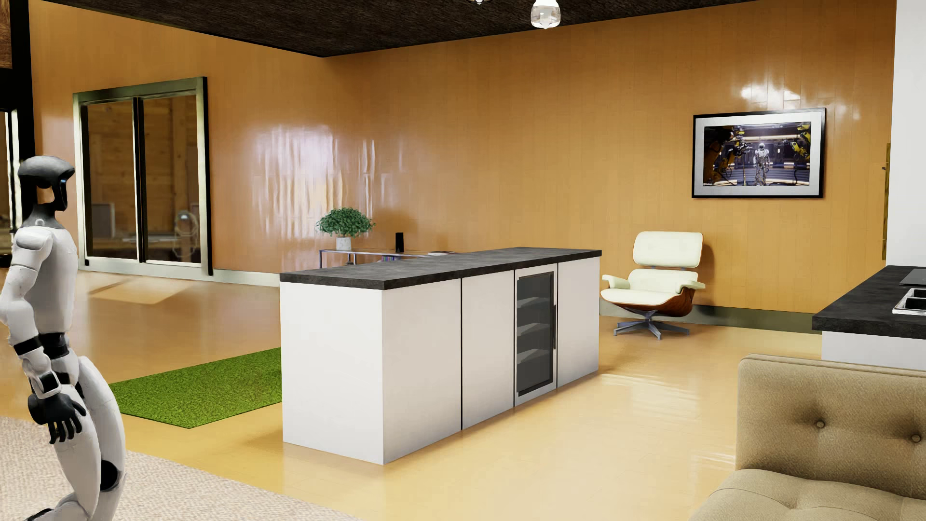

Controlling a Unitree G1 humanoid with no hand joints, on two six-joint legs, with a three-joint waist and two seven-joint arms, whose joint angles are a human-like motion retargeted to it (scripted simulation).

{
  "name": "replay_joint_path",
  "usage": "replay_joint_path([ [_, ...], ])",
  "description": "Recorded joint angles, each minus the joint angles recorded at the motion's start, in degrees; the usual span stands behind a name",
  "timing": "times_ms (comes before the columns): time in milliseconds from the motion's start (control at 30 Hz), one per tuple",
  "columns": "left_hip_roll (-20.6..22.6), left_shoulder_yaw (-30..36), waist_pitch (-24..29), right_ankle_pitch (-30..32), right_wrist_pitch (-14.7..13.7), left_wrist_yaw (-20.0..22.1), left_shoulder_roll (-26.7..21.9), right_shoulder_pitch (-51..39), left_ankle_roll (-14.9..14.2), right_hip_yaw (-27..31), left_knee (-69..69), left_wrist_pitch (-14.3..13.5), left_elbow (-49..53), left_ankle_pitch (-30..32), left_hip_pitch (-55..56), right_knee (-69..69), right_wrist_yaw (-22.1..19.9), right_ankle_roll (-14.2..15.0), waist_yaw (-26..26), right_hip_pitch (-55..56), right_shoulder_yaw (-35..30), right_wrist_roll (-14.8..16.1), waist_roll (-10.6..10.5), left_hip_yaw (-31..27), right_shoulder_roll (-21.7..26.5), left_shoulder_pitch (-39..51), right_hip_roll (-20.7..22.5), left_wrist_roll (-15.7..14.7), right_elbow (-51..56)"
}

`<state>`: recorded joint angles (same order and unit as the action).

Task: Go to the armchair

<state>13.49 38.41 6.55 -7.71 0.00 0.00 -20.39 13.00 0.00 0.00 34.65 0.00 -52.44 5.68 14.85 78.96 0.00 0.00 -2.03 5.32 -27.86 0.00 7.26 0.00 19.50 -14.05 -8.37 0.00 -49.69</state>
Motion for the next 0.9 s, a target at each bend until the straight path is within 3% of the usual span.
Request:
replay_joint_path([
  [33, -0.4, -1.5, 0.0, -4.7, 0.0, 0.0, -0.1, 0.7, 0.0, 0.0, -1.9, 0.0, 1.0, -4.2, -4.6, -0.1, 0.0, 0.0, 3.6, 5.9, -0.2, 0.0, -1.4, 0.0, 0.1, 1.7, 1.1, 0.0, -0.2],
  [100, -1.8, -0.6, 0.3, -7.0, 0.0, 0.0, -2.2, 3.5, 0.0, 0.0, -7.2, 0.0, 6.0, -13.8, -16.1, -12.7, 0.0, 0.0, 10.6, 12.6, -0.7, 0.0, -3.1, 0.0, 0.9, 4.5, 1.3, 0.0, 1.0],
  [200, -3.7, -6.2, -1.6, 1.4, 0.0, 0.0, -3.1, 5.1, 0.0, 0.0, -11.8, 0.0, 8.2, -27.2, -28.0, -43.2, 0.0, 0.0, 14.8, 19.0, 0.4, 0.0, -4.0, 0.0, 0.8, 9.9, 0.9, 0.0, -1.3],
  [233, -4.2, -7.4, -2.7, 3.6, 0.0, 0.0, -3.4, 5.5, 0.0, 0.0, -11.7, 0.0, 9.2, -27.9, -29.4, -50.2, 0.0, 0.0, 15.6, 19.9, 0.6, 0.0, -4.5, 0.0, 0.8, 11.2, 0.8, 0.0, -1.7],
  [300, -5.9, -8.4, -2.5, -0.2, 0.0, 0.0, -3.9, 5.7, 0.0, 0.0, -9.7, 0.0, 10.9, -24.2, -33.8, -47.3, 0.0, 0.0, 17.5, 22.0, 0.8, 0.0, -5.3, 0.0, 0.5, 11.6, 1.7, 0.0, -3.5],
  [333, -7.3, -9.8, -2.8, 2.0, 0.0, 0.0, -3.5, 5.8, 0.0, 0.0, -6.5, 0.0, 11.6, -19.6, -36.0, -43.2, 0.0, 0.0, 18.6, 20.8, -1.0, 0.0, -5.6, 0.0, 0.8, 9.8, 2.8, 0.0, -5.2],
  [367, -8.8, -11.5, -4.6, 4.3, 0.0, 0.0, -1.8, 6.1, 0.0, 0.0, 1.4, 0.0, 10.1, -10.7, -33.1, -38.2, 0.0, 0.0, 19.0, 22.8, -0.5, 0.0, -6.8, 0.0, 0.4, 8.1, 3.6, 0.0, -6.7],
  [400, -11.2, -11.9, -3.9, 1.8, 0.0, 0.0, -0.2, 6.4, 0.0, 0.0, 13.3, 0.0, 7.8, -1.0, -30.2, -33.5, 0.0, 0.0, 18.6, 20.4, 0.2, 0.0, -8.1, 0.0, 0.0, 6.2, 6.1, 0.0, -8.6],
  [433, -11.1, -9.4, -3.4, -1.2, 0.0, 0.0, 0.2, 6.1, 0.0, 0.0, 28.4, 0.0, 6.7, 1.4, -23.8, -32.9, 0.0, 0.0, 16.7, 17.5, 1.6, 0.0, -7.8, 0.0, -0.4, 5.3, 7.3, 0.0, -8.8],
  [467, -12.5, -7.7, -2.2, -3.3, 0.0, 0.0, 0.7, 5.3, 0.0, 0.0, 41.4, 0.0, 5.8, -0.6, -16.5, -34.9, 0.0, 0.0, 15.0, 11.7, 0.3, 0.0, -8.7, 0.0, -0.4, 5.0, 8.7, 0.0, -8.5],
  [500, -11.5, -4.1, -1.9, -4.0, 0.0, 0.0, 0.9, 4.5, 0.0, 0.0, 45.6, 0.0, 4.9, -0.4, -9.6, -37.5, 0.0, 0.0, 11.6, 6.9, -0.6, 0.0, -7.8, 0.0, 0.0, 4.8, 8.0, 0.0, -7.6],
  [533, -10.6, -2.6, -1.1, -4.1, 0.0, 0.0, 1.4, 3.6, 0.0, 0.0, 42.1, 0.0, 3.0, 1.2, -4.4, -40.0, 0.0, 0.0, 7.5, 2.8, -0.2, 0.0, -6.7, 0.0, 0.2, 4.1, 7.9, 0.0, -6.2],
  [600, -9.2, -2.3, -0.4, -5.2, 0.0, 0.0, 1.2, 1.1, 0.0, 0.0, 19.3, 0.0, 0.5, 13.4, 3.3, -46.1, 0.0, 0.0, 2.0, -6.6, -0.4, 0.0, -5.1, 0.0, 1.1, 1.1, 7.1, 0.0, -2.2],
  [633, -9.2, -2.1, -0.6, -5.8, 0.0, 0.0, 0.8, 0.4, 0.0, 0.0, 6.1, 0.0, 0.1, 14.8, 5.5, -48.4, 0.0, 0.0, 0.4, -10.4, 0.7, 0.0, -4.7, 0.0, 1.8, -0.2, 7.2, 0.0, 1.5],
  [700, -8.5, -0.3, -1.5, -8.5, 0.0, 0.0, 0.2, -1.0, 0.0, 0.0, -7.7, 0.0, -1.4, -12.6, 7.6, -49.2, 0.0, 0.0, -1.9, -15.6, 4.1, 0.0, -4.2, 0.0, 3.1, -1.8, 6.2, 0.0, 6.2],
  [733, -8.2, 1.5, -1.7, -9.4, 0.0, 0.0, -0.9, -0.9, 0.0, 0.0, -8.1, 0.0, -0.2, -13.9, 9.1, -48.6, 0.0, 0.0, -2.7, -17.6, 5.5, 0.0, -3.7, 0.0, 3.4, -2.9, 6.1, 0.0, 7.1],
  [767, -7.6, 2.1, -2.0, -8.2, 0.0, 0.0, -1.3, -0.2, 0.0, 0.0, -5.7, 0.0, -0.3, -5.7, 10.1, -47.1, 0.0, 0.0, -3.5, -19.5, 7.1, 0.0, -3.5, 0.0, 3.3, -3.9, 6.2, 0.0, 7.4],
  [800, -5.9, 1.5, -2.4, -2.9, 0.0, 0.0, -1.3, 1.4, 0.0, 0.0, -3.1, 0.0, -0.3, 1.5, 9.5, -42.9, 0.0, 0.0, -3.3, -20.5, 9.4, 0.0, -2.4, 0.0, 3.0, -5.2, 5.0, 0.0, 7.5],
  [833, -3.3, 1.9, -3.2, 7.1, 0.0, 0.0, -1.2, 2.1, 0.0, 0.0, -0.2, 0.0, -1.1, 6.0, 9.0, -30.8, 0.0, 0.0, -2.3, -15.9, 9.2, 0.0, -1.0, 0.0, 2.3, -5.7, 2.3, 0.0, 5.2],
  [867, -1.7, 2.6, -3.2, 11.5, 0.0, 0.0, -1.1, 2.9, 0.0, 0.0, 2.6, 0.0, -2.2, 5.2, 6.7, -16.6, 0.0, 0.0, 0.0, -9.9, 8.2, 0.0, -0.9, 0.0, 2.1, -5.4, 1.8, 0.0, 2.8],
  [900, -0.1, 2.2, -2.0, 4.2, 0.0, 0.0, -1.6, 3.0, 0.0, 0.0, 1.9, 0.0, -1.1, 1.6, 1.9, -5.7, 0.0, 0.0, 1.3, -3.7, 7.4, 0.0, 0.6, 0.0, 1.9, -5.1, 0.1, 0.0, 1.2],
])
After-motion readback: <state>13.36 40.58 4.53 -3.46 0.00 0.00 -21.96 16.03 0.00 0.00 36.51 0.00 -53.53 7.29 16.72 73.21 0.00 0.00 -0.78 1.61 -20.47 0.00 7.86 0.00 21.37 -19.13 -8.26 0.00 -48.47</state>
